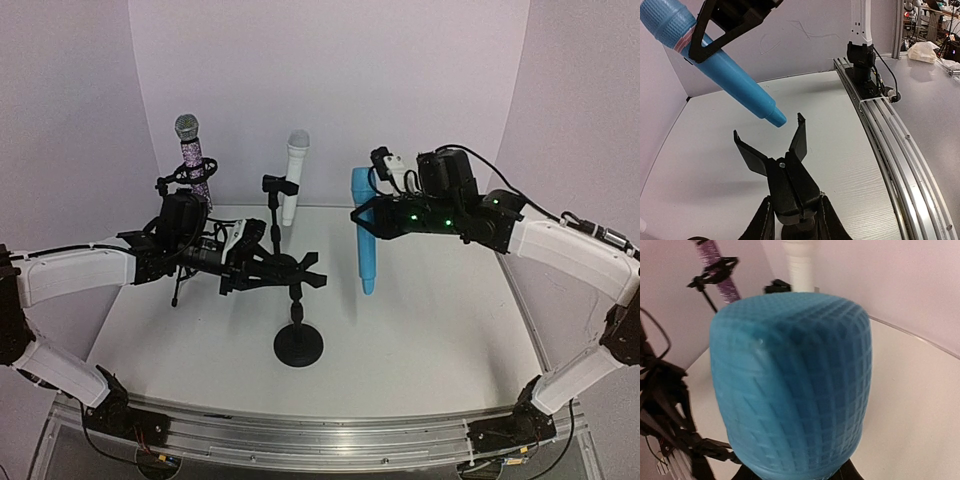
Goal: Attach the microphones to the stand
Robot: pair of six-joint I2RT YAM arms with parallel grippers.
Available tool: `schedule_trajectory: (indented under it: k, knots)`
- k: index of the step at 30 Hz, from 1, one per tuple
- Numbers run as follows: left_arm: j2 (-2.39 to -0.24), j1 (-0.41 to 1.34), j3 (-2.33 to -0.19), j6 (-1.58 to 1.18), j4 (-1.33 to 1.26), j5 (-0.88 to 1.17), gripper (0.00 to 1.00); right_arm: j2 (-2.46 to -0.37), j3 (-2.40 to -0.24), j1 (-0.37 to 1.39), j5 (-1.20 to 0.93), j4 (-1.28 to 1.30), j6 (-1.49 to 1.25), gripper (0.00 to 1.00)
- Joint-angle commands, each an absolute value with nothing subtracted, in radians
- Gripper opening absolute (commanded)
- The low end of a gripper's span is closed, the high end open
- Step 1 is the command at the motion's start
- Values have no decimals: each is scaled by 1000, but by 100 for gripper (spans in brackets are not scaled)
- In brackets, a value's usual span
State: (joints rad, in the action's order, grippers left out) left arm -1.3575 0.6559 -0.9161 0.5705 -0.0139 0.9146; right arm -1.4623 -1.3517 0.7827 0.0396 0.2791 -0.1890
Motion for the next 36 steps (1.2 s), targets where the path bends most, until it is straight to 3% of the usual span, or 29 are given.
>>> schedule_trajectory:
  k: [1,6,17,29,31,36]
  knots:
    - [-1352,660,-951,587,-14,903,0,-1400,-1314,875,-86,18,-33,0]
    - [-1353,660,-955,563,-26,902,0,-1379,-1169,902,-188,-225,11,0]
    - [-1360,660,-965,564,-24,918,0,-1490,-1128,913,-262,-394,85,0]
    - [-1346,659,-959,567,-7,897,0,-1395,-1014,913,-169,-391,67,0]
    - [-1342,660,-961,573,-6,891,9,-1385,-1016,913,-168,-362,64,0]
    - [-1326,660,-973,528,-6,866,53,-1375,-1013,913,-178,-342,33,0]
